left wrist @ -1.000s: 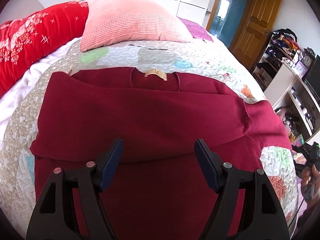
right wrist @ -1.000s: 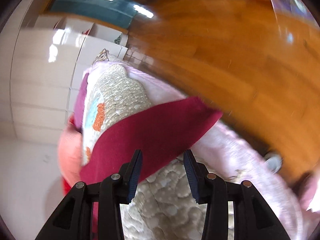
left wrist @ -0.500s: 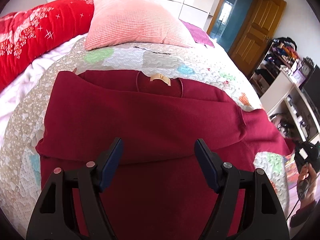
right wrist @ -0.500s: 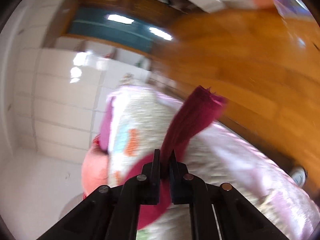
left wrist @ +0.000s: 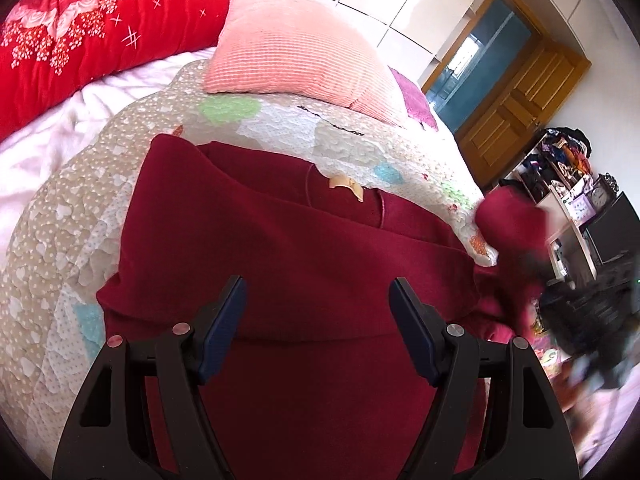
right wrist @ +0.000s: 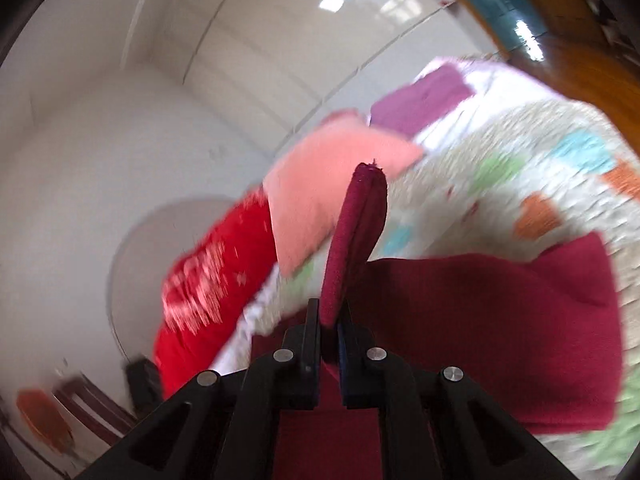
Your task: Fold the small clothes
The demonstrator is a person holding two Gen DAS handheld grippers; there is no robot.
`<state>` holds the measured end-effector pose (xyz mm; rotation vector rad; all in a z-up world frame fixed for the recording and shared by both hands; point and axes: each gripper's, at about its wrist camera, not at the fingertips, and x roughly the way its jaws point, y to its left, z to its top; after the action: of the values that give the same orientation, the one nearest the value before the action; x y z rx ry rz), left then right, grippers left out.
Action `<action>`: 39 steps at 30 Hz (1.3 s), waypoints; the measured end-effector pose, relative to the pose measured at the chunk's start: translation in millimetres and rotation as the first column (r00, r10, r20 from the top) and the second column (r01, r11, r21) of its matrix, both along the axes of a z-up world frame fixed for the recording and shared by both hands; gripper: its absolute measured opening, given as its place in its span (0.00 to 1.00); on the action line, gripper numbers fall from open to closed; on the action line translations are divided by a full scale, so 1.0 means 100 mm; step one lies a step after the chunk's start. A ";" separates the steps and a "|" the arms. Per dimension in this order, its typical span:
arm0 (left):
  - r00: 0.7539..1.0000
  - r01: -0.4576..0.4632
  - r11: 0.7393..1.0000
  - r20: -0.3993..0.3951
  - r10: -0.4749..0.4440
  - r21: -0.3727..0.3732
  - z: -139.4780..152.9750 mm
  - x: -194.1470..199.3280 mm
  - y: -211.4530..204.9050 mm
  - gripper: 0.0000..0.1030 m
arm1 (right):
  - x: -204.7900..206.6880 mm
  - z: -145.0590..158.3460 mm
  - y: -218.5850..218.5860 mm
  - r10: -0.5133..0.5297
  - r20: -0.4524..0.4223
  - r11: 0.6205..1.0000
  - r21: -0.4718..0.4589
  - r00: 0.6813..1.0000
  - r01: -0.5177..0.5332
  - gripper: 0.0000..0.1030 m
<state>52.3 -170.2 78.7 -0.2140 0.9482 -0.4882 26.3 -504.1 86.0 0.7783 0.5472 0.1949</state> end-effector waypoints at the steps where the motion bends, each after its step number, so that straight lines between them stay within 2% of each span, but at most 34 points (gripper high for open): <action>1: 1.000 0.000 1.000 -0.007 0.000 0.000 -0.02 0.01 0.02 0.71 | 0.14 -0.16 0.25 0.036 -0.043 0.999 -0.028 0.998 -0.038 0.06; 3: 1.000 0.004 1.000 -0.025 -0.004 -0.005 -0.06 0.02 0.04 0.71 | 0.29 -0.41 0.56 0.091 -0.128 0.992 -0.077 0.988 -0.101 0.07; 5: 0.999 0.010 1.000 -0.035 -0.011 -0.012 -0.08 0.02 0.05 0.71 | 0.52 -0.70 0.81 0.140 -0.281 0.972 -0.143 0.950 -0.185 0.14; 6: 0.999 0.014 1.000 -0.035 -0.014 -0.016 -0.09 0.02 0.05 0.71 | 0.51 -0.75 0.89 0.151 -0.310 0.962 -0.171 0.939 -0.211 0.15; 8: 0.999 0.021 0.999 -0.033 -0.022 -0.030 -0.09 0.02 0.03 0.71 | 0.41 -0.68 0.88 0.164 -0.277 0.950 -0.216 0.947 -0.227 0.22; 10: 0.998 0.032 0.998 -0.046 -0.035 -0.057 -0.10 0.04 -0.02 0.71 | 0.30 -0.56 0.81 0.188 -0.252 0.952 -0.193 0.949 -0.239 0.33; 14: 0.993 0.053 0.991 -0.095 -0.065 -0.123 -0.14 0.09 -0.14 0.76 | 0.05 -0.33 0.54 0.163 -0.237 0.949 -0.228 0.958 -0.218 0.37; 16: 0.993 0.049 0.993 -0.099 -0.060 -0.105 -0.17 0.09 -0.22 0.77 | -0.13 -0.27 0.37 0.137 -0.220 0.952 -0.241 0.966 -0.190 0.37; 23: 0.990 0.117 0.993 -0.079 -0.116 0.006 -0.33 0.05 -0.66 0.76 | -0.51 -0.27 -0.14 0.034 -0.206 0.981 -0.178 0.978 -0.072 0.38; 24: 0.989 0.126 0.992 -0.076 -0.125 0.008 -0.35 0.05 -0.71 0.74 | -0.56 -0.28 -0.20 0.018 -0.210 0.982 -0.178 0.978 -0.056 0.38; 25: 0.988 0.135 0.991 -0.077 -0.134 0.002 -0.37 0.04 -0.76 0.62 | -0.59 -0.29 -0.25 0.003 -0.212 0.983 -0.179 0.977 -0.042 0.38; 26: 0.985 0.153 0.988 -0.084 -0.152 -0.004 -0.38 0.05 -0.82 0.42 | -0.62 -0.30 -0.28 -0.007 -0.215 0.984 -0.178 0.977 -0.032 0.38; 28: 0.980 0.179 0.984 -0.091 -0.178 0.005 -0.38 0.07 -0.92 0.20 | -0.69 -0.31 -0.38 -0.043 -0.220 0.984 -0.176 0.975 0.004 0.38; 30: 0.981 0.186 0.983 -0.056 -0.186 -0.001 -0.26 0.10 -0.97 0.14 | -0.81 -0.28 -0.49 -0.087 -0.213 0.982 -0.185 0.973 0.047 0.38; 35: 0.988 0.142 0.985 0.074 -0.135 -0.102 0.43 0.25 -0.64 0.13 | -0.79 -0.23 -0.59 -0.130 -0.208 0.980 -0.175 0.970 0.094 0.39; 37: 0.988 0.105 0.991 0.124 -0.094 -0.088 0.61 0.27 -0.43 0.13 | -0.69 -0.14 -0.52 -0.124 -0.194 0.974 -0.210 0.973 0.082 0.39; 39: 0.983 0.039 0.999 0.178 -0.035 -0.020 0.67 0.25 -0.14 0.13 | -0.57 -0.07 -0.42 -0.116 -0.175 0.967 -0.246 0.978 0.071 0.40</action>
<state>77.7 -184.1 145.4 -0.1711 0.7732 -0.5433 -31.0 -546.5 79.5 0.5884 0.6969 -0.0340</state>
